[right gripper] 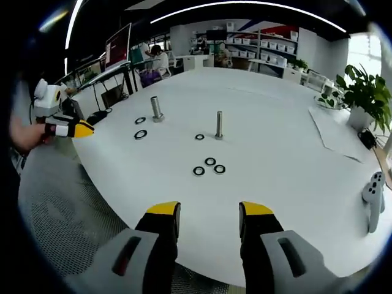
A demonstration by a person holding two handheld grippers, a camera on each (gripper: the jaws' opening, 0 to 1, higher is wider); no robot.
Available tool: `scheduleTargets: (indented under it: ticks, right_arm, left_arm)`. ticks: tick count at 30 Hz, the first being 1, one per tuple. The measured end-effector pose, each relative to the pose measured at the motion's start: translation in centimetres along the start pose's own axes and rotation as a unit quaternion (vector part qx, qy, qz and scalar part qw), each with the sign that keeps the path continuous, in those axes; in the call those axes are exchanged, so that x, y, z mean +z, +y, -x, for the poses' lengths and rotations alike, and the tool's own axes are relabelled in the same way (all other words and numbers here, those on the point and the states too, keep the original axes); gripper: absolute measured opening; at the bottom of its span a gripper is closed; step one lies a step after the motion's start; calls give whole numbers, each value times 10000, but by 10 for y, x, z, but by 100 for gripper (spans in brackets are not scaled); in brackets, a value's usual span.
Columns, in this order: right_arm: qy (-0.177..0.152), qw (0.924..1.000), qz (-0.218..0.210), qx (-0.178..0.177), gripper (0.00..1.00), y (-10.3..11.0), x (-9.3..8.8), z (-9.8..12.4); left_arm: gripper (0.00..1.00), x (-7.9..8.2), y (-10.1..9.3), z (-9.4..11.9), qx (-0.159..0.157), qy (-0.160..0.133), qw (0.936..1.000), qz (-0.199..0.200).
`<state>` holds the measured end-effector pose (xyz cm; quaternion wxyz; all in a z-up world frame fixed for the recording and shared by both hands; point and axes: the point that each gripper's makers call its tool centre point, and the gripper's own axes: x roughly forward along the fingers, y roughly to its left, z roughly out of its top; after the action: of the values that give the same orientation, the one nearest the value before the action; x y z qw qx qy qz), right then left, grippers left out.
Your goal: Place the washer onto the threaded stud by aligning its center hole with the stud, sliding it down to the base, and recovering from edge contact or off-axis alignment until the washer reaches the visible bottom stop.
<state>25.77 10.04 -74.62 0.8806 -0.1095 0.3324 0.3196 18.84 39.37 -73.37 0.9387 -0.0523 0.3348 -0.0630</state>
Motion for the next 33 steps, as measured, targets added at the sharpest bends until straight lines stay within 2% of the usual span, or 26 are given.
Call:
scheduleTargets:
  ticks: [4,6,12,33]
  right_arm:
    - [-131,9998,-126,64,41,3,6,0]
    - [-137,9997,-141,117,41,5,5,-1]
    - [-199,9995,-156,211,40,7,6,0]
    - [-144,9988,-127,449,40,16,5,-2]
  left_arm:
    - [16,2,7,-3,65,25,10000,20]
    - [16,-2,9,-3,136,104,9998,36]
    - [16,-3,9,-2,185,140,9997,-31]
    - [17,-6,13,-1,306,248,9992,-30]
